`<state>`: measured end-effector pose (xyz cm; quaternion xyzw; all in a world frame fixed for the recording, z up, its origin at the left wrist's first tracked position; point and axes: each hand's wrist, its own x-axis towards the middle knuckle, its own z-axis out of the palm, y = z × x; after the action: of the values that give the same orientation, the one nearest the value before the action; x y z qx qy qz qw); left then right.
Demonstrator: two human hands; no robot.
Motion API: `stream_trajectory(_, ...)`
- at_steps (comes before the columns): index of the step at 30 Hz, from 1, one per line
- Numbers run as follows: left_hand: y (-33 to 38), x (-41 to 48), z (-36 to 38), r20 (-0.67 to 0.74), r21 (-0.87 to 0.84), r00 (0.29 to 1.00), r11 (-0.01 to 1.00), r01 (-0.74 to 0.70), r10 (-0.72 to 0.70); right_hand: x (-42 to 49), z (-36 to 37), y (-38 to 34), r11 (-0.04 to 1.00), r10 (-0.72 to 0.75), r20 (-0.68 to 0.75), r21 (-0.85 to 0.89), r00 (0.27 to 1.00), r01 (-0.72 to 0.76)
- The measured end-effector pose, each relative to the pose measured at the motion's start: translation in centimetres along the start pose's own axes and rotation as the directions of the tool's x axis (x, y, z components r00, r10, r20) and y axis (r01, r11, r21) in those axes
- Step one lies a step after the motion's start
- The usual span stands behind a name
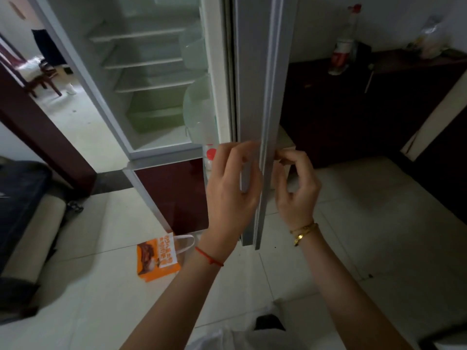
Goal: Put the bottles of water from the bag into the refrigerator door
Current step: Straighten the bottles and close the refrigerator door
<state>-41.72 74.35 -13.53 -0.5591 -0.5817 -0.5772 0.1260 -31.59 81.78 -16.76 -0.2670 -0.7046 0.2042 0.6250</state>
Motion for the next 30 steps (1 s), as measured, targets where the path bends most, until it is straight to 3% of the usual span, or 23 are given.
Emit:
stream_trajectory(6,-2.7,-1.1,-4.1,-0.003,0.041,0.993,0.992,0.117,-0.117,-1.4,4.3,-2.3,1.0,-0.01,0.135,0.015,0.991,0.008)
stream_trajectory(9,-4.2,-1.0,-6.1,-0.063,0.051,0.975,0.975,0.217,-0.214,-1.9,6.8,-3.0,1.0,-0.005,0.22,-0.005,0.975,0.006)
stream_trajectory(19,-8.5,1.3,-9.9,-0.254,0.123,0.911,0.924,0.363,-0.324,-0.1,15.4,-3.5,0.994,-0.104,0.437,0.036,0.893,0.099)
stream_trajectory(24,-13.4,3.1,-12.0,-0.368,0.158,0.879,0.912,0.379,-0.302,2.0,20.7,-2.7,0.982,-0.183,0.473,0.044,0.862,0.184)
stream_trajectory(30,-19.7,5.6,-14.5,-0.424,0.343,0.878,0.858,0.382,-0.221,4.2,27.9,-1.2,0.938,-0.331,0.475,0.07,0.815,0.34)
